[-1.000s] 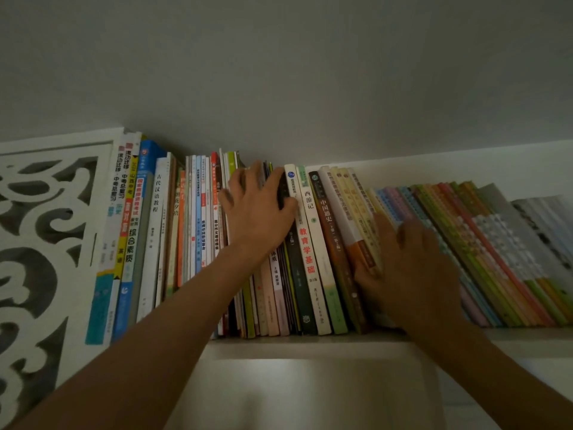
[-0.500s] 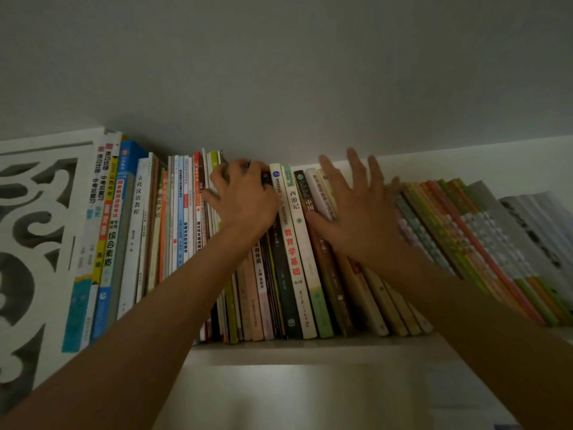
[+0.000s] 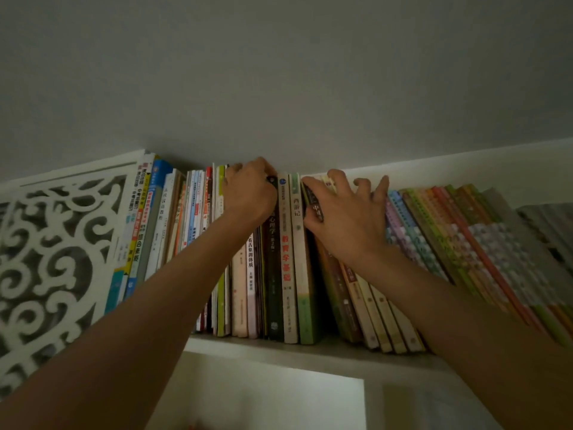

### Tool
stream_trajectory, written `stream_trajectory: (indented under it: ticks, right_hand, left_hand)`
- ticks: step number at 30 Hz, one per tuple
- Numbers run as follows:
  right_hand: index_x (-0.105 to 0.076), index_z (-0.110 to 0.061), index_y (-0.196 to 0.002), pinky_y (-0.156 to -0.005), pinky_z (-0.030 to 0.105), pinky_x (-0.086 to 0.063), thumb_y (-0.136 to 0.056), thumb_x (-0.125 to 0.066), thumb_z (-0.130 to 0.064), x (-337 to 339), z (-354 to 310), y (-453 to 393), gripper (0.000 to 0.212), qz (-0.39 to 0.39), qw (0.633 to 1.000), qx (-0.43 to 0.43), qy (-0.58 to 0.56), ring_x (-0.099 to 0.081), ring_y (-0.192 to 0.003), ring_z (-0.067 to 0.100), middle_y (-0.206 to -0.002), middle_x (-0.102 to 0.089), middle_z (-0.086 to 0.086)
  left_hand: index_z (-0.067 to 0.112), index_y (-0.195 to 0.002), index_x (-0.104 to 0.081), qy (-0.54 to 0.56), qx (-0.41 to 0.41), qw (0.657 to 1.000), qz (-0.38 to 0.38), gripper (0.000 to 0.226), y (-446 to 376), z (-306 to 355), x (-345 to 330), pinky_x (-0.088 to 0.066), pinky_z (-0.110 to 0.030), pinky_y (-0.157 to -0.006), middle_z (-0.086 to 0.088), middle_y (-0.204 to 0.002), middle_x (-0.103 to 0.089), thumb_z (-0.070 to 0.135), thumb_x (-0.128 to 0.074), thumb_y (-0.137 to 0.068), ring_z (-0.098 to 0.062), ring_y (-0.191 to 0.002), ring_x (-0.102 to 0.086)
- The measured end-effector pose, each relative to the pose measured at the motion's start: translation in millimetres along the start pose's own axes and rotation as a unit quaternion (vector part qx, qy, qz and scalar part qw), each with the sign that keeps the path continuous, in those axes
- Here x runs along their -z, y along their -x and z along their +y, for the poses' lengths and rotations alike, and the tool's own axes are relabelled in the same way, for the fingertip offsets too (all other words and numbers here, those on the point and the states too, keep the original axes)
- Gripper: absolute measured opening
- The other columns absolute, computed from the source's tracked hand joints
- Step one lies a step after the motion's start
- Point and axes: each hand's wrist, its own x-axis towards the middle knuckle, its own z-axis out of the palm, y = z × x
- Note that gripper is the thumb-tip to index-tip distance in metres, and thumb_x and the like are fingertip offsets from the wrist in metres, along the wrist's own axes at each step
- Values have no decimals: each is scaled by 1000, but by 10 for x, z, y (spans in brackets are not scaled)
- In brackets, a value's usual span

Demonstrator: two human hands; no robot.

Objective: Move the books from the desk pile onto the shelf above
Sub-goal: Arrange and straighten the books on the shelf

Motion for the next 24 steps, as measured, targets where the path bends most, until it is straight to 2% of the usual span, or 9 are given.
stream_trajectory:
  ticks: [2,4,7,9,12,14,16,21,24]
  right_hand:
    - [-31,-34,-142,-109,64,-2,-93,-40,-46,16,47,11,52,3,1000,-4,-2,-36,-124,40,-146,-31,4]
    - [-34,-32,-141,-108,65,-2,-92,-41,-45,27,79,13,51,7,1000,-8,-5,-37,-123,41,-144,-32,5]
    - [-37,-31,-138,-107,67,-2,-91,-43,-43,44,101,2,49,11,1000,-14,0,-37,-123,42,-142,-35,7]
    - [-39,-30,-136,-106,69,0,-89,-44,-43,61,110,-3,48,13,1000,-19,8,-35,-123,42,-141,-36,7]
    - [-41,-29,-134,-105,70,1,-88,-45,-44,77,163,-11,49,11,999,-27,20,-33,-124,42,-139,-37,8]
    - [-40,-29,-134,-104,71,1,-87,-45,-45,88,229,-4,50,6,999,-38,21,-30,-127,43,-140,-36,9]
    - [-37,-31,-136,-103,72,0,-86,-46,-51,96,293,-1,54,0,999,-45,21,-25,-130,43,-142,-33,8]
    - [-32,-34,-139,-103,71,1,-82,-47,-65,115,379,14,66,-7,999,-36,27,-22,-134,44,-146,-29,7]
    - [-35,-33,-139,-103,71,1,-84,-47,-60,92,366,30,62,11,999,-34,25,-27,-131,44,-145,-32,7]
  left_hand:
    - [8,-115,-51,42,-12,999,-21,23,54,87,17,-51,-39,-83,-11,-107,-58,11,-36,-98,-23,-97,-57]
    - [10,-114,-47,58,-18,998,-25,20,105,97,7,-52,-30,-69,-5,-97,-56,19,-42,-97,-15,-81,-57]
    - [13,-123,-41,40,-18,999,-1,38,195,-15,-80,-51,-32,-82,-8,-117,-47,14,-58,-89,-19,-98,-54]
    - [12,-134,-33,34,-29,999,28,56,273,-90,-168,-43,-23,-91,-10,-131,-36,7,-60,-86,-17,-111,-46]
    - [8,-136,-29,58,-11,997,49,59,423,-165,-306,-43,-24,-95,-8,-132,-39,9,-61,-86,-12,-113,-45]
    - [11,-128,-35,20,16,998,49,48,522,-239,-373,-51,-28,-75,-7,-127,-42,22,-59,-88,-13,-96,-52]
    - [16,-131,-35,-44,18,998,36,48,584,-332,-392,-45,-24,-61,-4,-127,-41,35,-54,-91,-10,-86,-51]
    - [16,-119,-47,-43,-37,998,34,35,580,-377,-278,-52,-28,-69,-2,-122,-46,32,-56,-89,-11,-85,-55]
    - [16,-114,-52,2,-57,997,52,28,611,-333,-199,-44,-13,-63,0,-117,-47,24,-59,-87,-6,-77,-52]
